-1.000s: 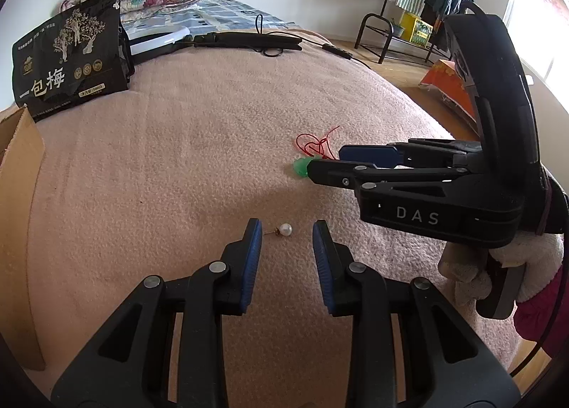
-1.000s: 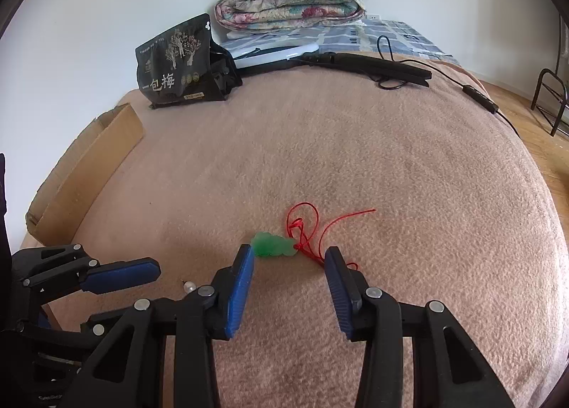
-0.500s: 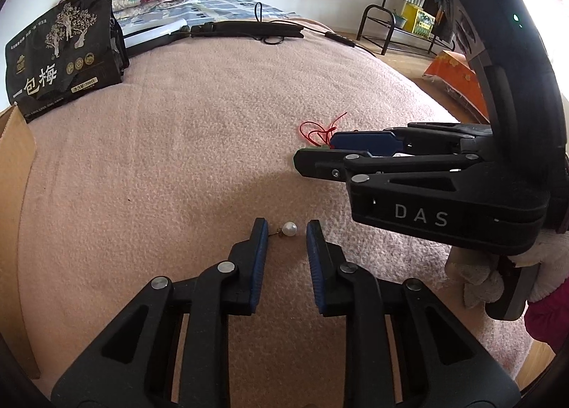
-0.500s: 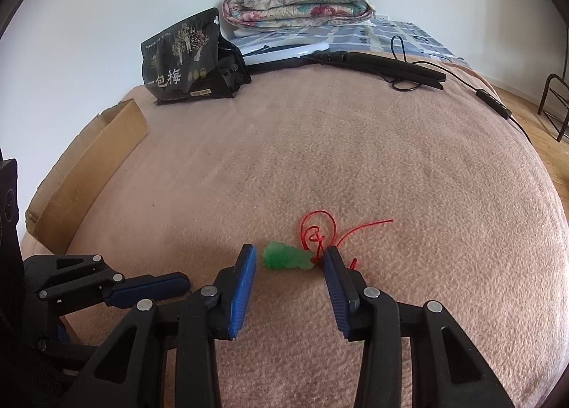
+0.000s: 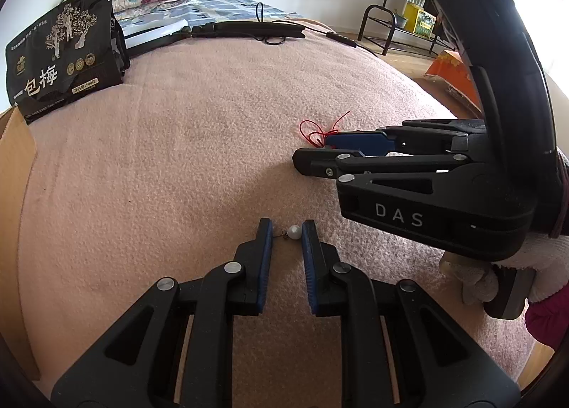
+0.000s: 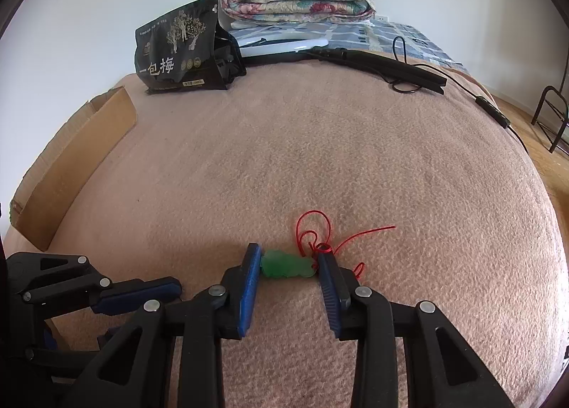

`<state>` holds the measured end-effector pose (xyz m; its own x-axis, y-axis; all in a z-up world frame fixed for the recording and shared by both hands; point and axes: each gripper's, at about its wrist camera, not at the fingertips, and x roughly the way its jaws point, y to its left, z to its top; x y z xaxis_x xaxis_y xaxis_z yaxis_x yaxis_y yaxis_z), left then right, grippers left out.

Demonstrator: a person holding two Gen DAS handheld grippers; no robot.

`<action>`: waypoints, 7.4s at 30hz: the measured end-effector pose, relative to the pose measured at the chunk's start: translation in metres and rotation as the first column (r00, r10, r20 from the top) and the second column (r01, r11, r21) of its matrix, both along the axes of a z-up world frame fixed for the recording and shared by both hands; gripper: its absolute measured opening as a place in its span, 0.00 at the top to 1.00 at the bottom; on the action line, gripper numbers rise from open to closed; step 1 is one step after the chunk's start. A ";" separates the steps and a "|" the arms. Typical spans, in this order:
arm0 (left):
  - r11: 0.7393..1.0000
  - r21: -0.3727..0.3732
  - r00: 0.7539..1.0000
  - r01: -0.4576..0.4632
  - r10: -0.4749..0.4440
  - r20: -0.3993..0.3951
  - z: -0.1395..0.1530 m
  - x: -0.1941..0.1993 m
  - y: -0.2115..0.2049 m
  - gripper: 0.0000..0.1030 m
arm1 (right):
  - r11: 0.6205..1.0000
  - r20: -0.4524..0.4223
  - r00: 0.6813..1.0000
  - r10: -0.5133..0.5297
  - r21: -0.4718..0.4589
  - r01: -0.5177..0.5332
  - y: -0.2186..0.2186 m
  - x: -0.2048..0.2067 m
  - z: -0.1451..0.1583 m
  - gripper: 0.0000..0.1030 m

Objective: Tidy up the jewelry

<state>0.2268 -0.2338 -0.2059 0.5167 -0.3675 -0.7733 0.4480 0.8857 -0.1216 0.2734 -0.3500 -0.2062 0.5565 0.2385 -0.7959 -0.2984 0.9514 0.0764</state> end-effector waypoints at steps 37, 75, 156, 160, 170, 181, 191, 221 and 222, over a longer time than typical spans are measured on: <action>0.992 -0.078 0.971 -0.097 0.112 0.212 0.130 -0.060 0.106 0.85 | 0.997 0.136 0.988 -0.070 0.048 0.064 0.006 -0.072 0.143 0.68; 0.898 -0.113 0.871 -0.425 0.439 0.219 0.150 -0.066 0.311 0.85 | 0.959 0.209 0.950 0.231 0.116 -0.259 0.239 -0.037 0.190 0.68; 0.888 -0.126 0.824 -0.442 0.458 0.332 0.185 -0.101 0.293 0.34 | 0.994 0.334 0.941 0.055 0.070 -0.083 0.212 -0.083 0.205 0.00; 0.881 -0.139 0.816 -0.452 0.472 0.333 0.191 -0.107 0.293 0.25 | 0.996 0.353 0.934 0.053 0.052 -0.076 0.202 -0.101 0.209 0.00; 0.880 -0.117 0.812 -0.461 0.471 0.345 0.194 -0.117 0.285 0.24 | 0.998 0.371 0.928 0.027 0.042 -0.046 0.180 -0.129 0.201 0.00; 0.880 -0.122 0.795 -0.460 0.469 0.385 0.198 -0.125 0.276 0.06 | 0.999 0.364 0.931 0.018 0.022 -0.028 0.171 -0.138 0.178 0.00; 0.886 -0.090 0.807 -0.455 0.453 0.380 0.195 -0.119 0.271 0.05 | 1.000 0.349 0.937 0.015 0.011 -0.020 0.170 -0.133 0.169 0.00; 0.887 -0.085 0.807 -0.455 0.450 0.382 0.192 -0.119 0.270 0.05 | 1.000 0.325 0.946 0.013 0.007 -0.016 0.168 -0.133 0.164 0.00; 0.886 -0.084 0.807 -0.455 0.450 0.383 0.192 -0.119 0.270 0.05 | 1.000 0.326 0.945 0.013 0.008 -0.017 0.167 -0.133 0.165 0.00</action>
<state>0.1082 0.0367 -0.0144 0.8756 -0.0108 -0.4829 0.0041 0.9999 -0.0148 0.1408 -0.1828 -0.0416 0.7812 0.2562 -0.5693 -0.3231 0.9462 -0.0175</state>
